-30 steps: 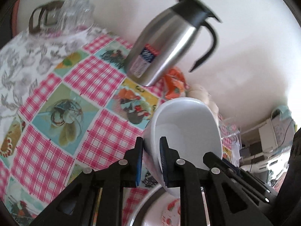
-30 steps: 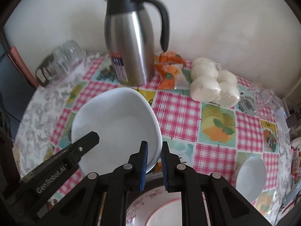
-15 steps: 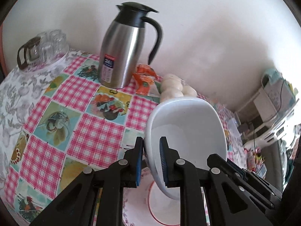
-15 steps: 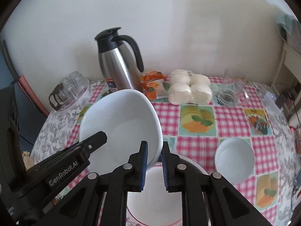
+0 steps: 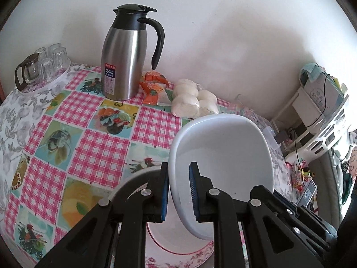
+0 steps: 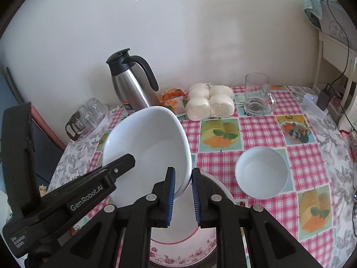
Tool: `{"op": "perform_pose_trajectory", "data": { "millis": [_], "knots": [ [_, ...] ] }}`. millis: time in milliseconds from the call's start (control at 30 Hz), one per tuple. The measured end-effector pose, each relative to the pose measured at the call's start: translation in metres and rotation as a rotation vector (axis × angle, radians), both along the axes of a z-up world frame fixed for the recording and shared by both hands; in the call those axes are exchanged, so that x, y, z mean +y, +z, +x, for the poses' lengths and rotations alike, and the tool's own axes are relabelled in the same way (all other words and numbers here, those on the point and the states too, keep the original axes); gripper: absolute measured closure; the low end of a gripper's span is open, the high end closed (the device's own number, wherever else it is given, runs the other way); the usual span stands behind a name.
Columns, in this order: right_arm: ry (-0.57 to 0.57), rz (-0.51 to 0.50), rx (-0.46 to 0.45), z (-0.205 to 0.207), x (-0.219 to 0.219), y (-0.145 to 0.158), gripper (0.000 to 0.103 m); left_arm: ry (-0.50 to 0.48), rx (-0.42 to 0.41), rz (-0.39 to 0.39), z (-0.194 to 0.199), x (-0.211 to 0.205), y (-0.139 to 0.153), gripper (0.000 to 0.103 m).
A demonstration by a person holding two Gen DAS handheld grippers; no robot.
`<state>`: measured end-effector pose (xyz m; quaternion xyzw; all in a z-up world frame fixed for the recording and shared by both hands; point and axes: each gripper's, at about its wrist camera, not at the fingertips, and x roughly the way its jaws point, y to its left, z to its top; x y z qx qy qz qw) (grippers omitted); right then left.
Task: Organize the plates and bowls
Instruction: 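Lift the white square bowl with both grippers and carry it over the basin, then lower the white square bowl into the red-rimmed bowl with both grippers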
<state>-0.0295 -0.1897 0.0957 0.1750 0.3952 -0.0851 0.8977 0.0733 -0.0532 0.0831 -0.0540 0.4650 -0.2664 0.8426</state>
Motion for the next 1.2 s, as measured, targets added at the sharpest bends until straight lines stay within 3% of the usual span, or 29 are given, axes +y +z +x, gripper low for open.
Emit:
{"op": "perform_pose_trajectory", "data": {
  "millis": [1200],
  "knots": [
    [0.021, 0.083, 0.159, -0.018, 0.008, -0.055, 0.085, 0.011, 0.138, 0.132, -0.022, 0.003, -0.042, 0.085]
  ]
}}
